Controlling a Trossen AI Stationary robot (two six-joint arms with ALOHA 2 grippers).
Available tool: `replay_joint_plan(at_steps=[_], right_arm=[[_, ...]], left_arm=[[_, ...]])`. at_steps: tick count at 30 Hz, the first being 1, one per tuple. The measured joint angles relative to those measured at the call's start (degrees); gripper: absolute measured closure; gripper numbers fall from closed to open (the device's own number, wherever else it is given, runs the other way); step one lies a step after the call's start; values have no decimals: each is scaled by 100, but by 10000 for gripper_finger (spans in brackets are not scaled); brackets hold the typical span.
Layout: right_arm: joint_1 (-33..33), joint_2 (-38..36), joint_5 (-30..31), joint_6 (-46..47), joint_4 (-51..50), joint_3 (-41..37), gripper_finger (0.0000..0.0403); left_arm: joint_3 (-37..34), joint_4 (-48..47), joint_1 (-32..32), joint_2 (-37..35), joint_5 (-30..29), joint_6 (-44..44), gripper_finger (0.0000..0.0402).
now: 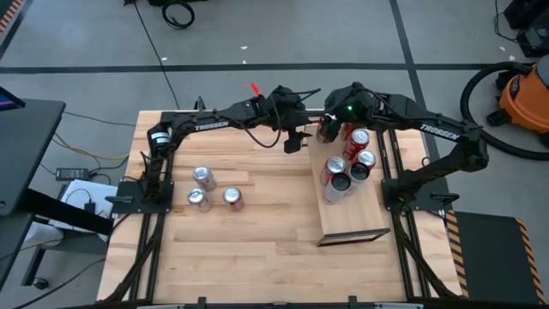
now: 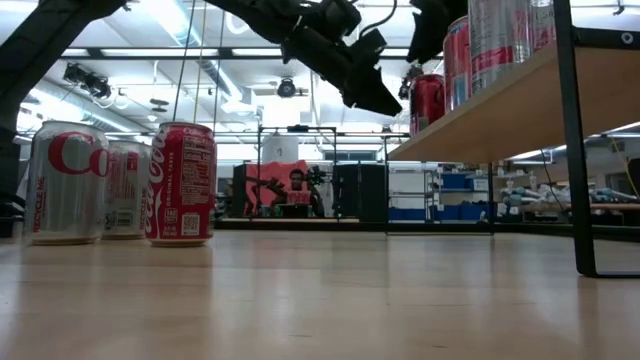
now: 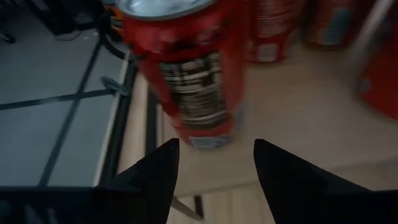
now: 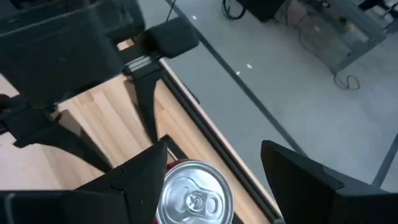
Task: Place canned beverage on shelf
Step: Adjust the white pink soda can on the shelf
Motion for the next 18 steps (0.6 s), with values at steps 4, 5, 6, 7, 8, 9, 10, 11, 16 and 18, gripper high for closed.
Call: replay_joint_plan(at_steps=[4,5,6,7,8,9,10,11,16,18], right_arm=[[401,-98,452,103,5,-93,133],[535,-148,622,149,11,-168,134],[671,-214,784,195,38,-250,135],[812,-283,895,241,42,-326,137],[949,-359,969,271,63,-399,138],[1071,-445,992,283,132,-477,140],[1182,-537,1030,261,265,-575,141],[1288,-632,1072,185,455,-681,142],[1779,-1073,1435,-283,1440,-1160,146],[1938,-1201,1576,-525,1805,-1300,146]], left_arm=[[0,-211,0,-111,489,-67,185],[3,-204,-1,-122,562,-102,185],[4,-233,-3,-122,595,-157,185],[4,-308,-1,-122,607,-211,185],[0,-382,1,-122,606,-251,185],[-4,-398,1,-122,605,-298,185],[-4,-380,-3,-127,603,-353,185],[-4,-363,-18,-139,590,-416,185],[-2,-476,-229,-341,-139,-511,185],[-3,-483,-358,-432,-531,-521,185]])
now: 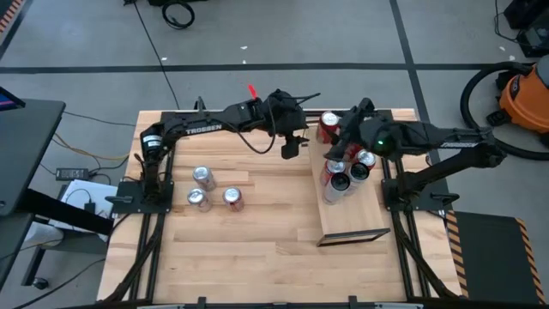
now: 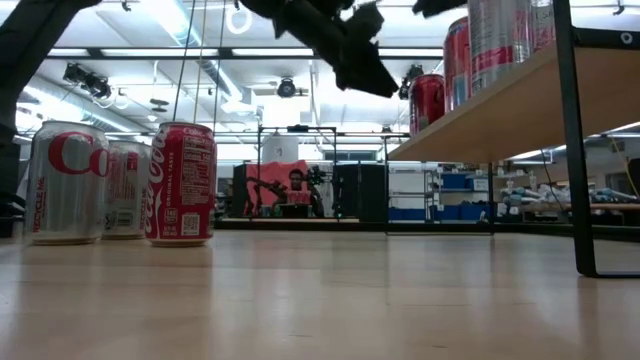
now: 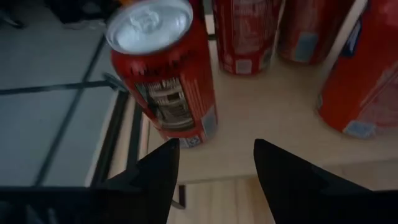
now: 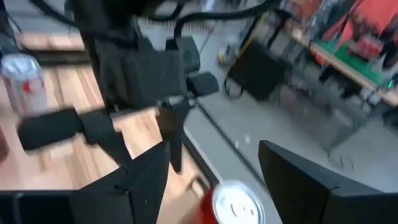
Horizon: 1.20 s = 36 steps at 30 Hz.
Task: Place canned beverage on shelf
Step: Adjust the white pink soda can on the shelf
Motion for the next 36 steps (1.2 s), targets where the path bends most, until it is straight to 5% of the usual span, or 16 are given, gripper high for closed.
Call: replay_joint_plan(at_steps=[6,20,26,36], right_arm=[[327,-284,222,-506,914,-343,147],[1115,-413,254,-355,801,-391,147],[1490,-442,322,-257,1066,-675,147],[1876,-517,351,-464,2208,-1400,147]], left_arm=[[5,-147,-314,-422,-395,-145,185],[-50,-235,-900,-606,-772,-629,185],[-1549,1429,-1487,-833,-1546,-911,185],[-2973,1940,-1823,-1978,-1882,-1837,185]])
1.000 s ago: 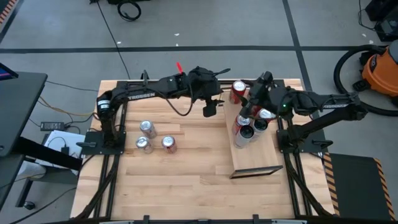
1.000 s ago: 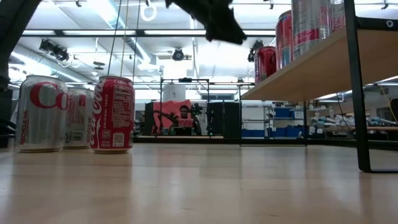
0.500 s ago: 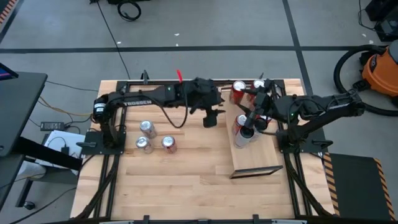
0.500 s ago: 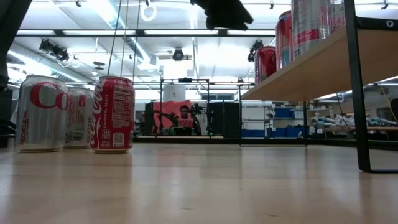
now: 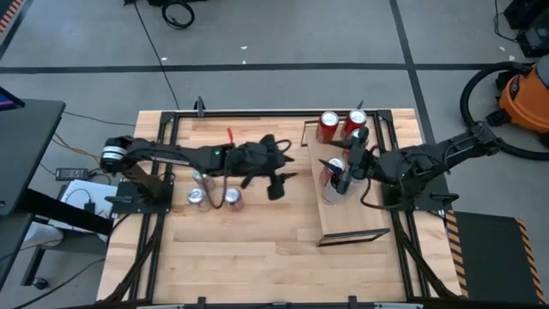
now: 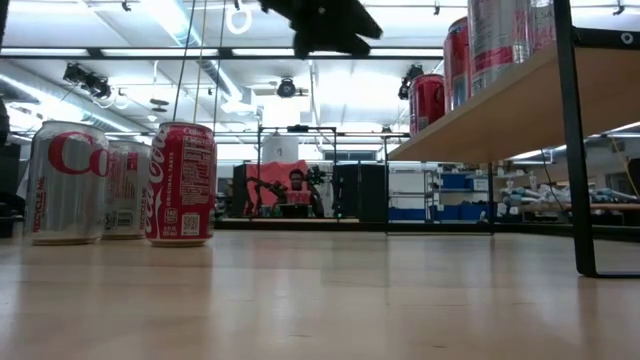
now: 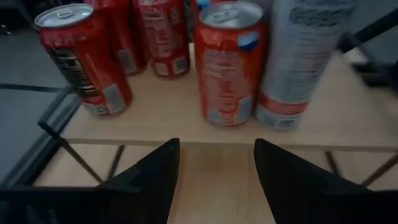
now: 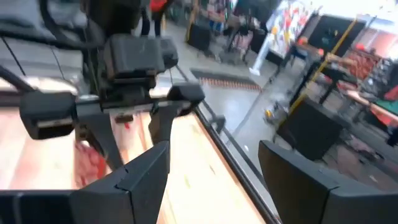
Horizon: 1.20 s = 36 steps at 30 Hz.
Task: Place canned beverage on shelf
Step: Adjust the white pink soda can on the shelf
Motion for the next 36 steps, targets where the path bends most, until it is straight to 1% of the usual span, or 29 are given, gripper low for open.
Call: replay_joint_plan(at_steps=[2,4,6,8,11,14,17,19,24,27,30,35,36], right_arm=[[115,-11,-2,-182,402,-176,147],[225,-1,-55,-324,732,-304,147],[325,-1,-49,-368,939,-421,147],[392,5,-57,-363,1118,-527,147],[481,5,-54,-409,1347,-601,147],[582,-5,-96,-544,1582,-595,147],[676,1,-351,-674,1895,-587,147],[725,-1,-467,-704,2068,-587,147],[772,-98,-532,-402,1922,-586,147],[774,-139,-550,-346,1850,-586,147],[734,-221,-672,-487,1812,-586,147],[460,-466,-743,-651,1485,-586,148],[364,-513,-833,-663,1378,-586,149]], left_arm=[[-168,43,-81,-221,-108,-137,184],[-348,72,-196,-493,-382,-232,184],[-486,209,-321,-630,-685,-320,184],[-696,48,-481,-807,-1034,-483,184],[-896,115,-575,-917,-1266,-856,184],[-986,55,-566,-923,-1287,-1167,184],[-995,51,-552,-918,-1252,-1572,184],[-995,35,-549,-905,-1217,-1620,184],[-995,32,-547,-885,-1219,-1917,184],[-995,-9,-545,-831,-1216,-1892,184],[-986,42,-485,-755,-1213,-1665,184],[-993,45,-322,-730,-1215,-1540,184],[-993,73,-295,-721,-1217,-1420,184]])
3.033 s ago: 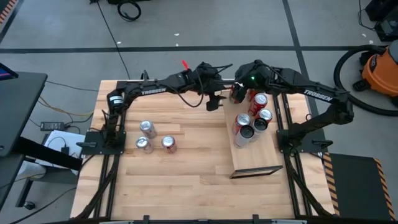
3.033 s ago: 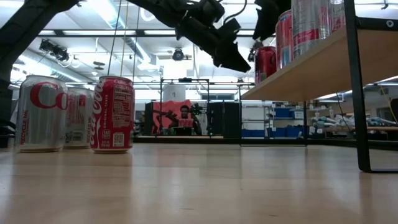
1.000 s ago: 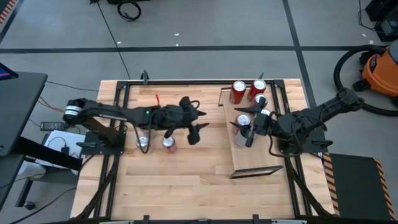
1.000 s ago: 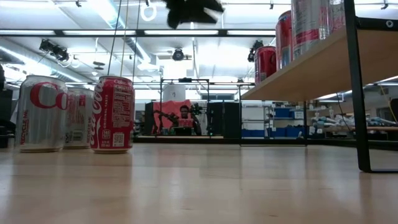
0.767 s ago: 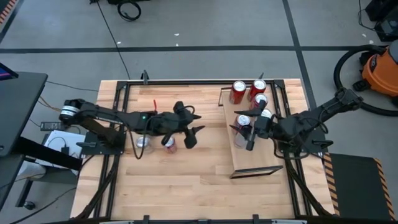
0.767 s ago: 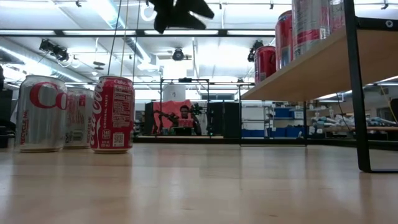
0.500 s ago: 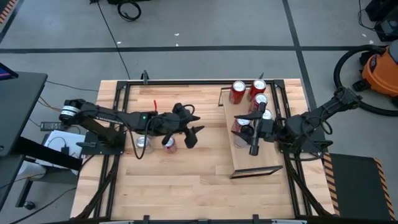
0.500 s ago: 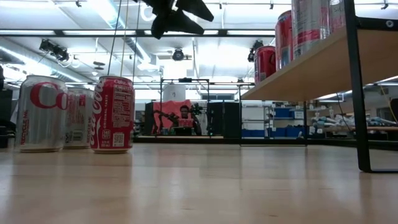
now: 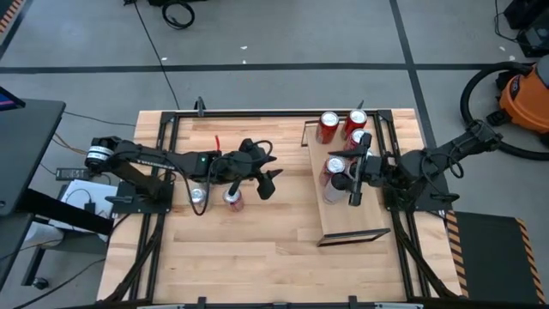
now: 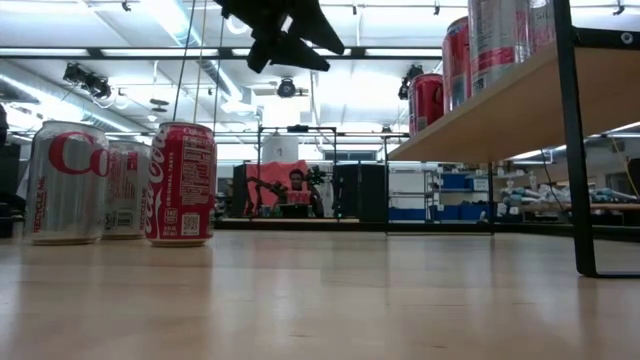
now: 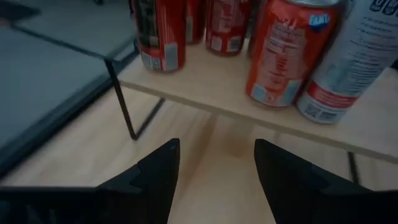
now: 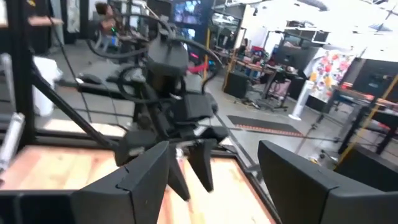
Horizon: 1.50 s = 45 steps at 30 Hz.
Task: Place canned beverage on shelf
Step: Adjust the white pink soda can on the shelf
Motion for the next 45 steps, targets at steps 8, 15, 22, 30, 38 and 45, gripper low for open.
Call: replay_joint_plan(at_steps=[8,15,22,30,38,45], right_arm=[[-1245,-34,-1284,-374,-291,0,150],[-2997,31,-2306,-192,-262,611,151],[-4534,377,-4344,997,-2016,2042,151],[-4607,927,-4764,2462,-4204,3777,158],[-3560,1421,-4466,2710,-6193,4831,158],[-2470,1856,-3931,3253,-8033,5494,135]], left_arm=[[13,971,352,140,3,2044,184],[6,1687,1204,98,461,2626,184],[7,1709,1740,38,2287,-323,184],[-2,2423,1315,-27,2321,-3338,184],[-6,2622,1352,-309,2241,-3675,184],[5,2303,1577,-636,2470,-3546,184]])
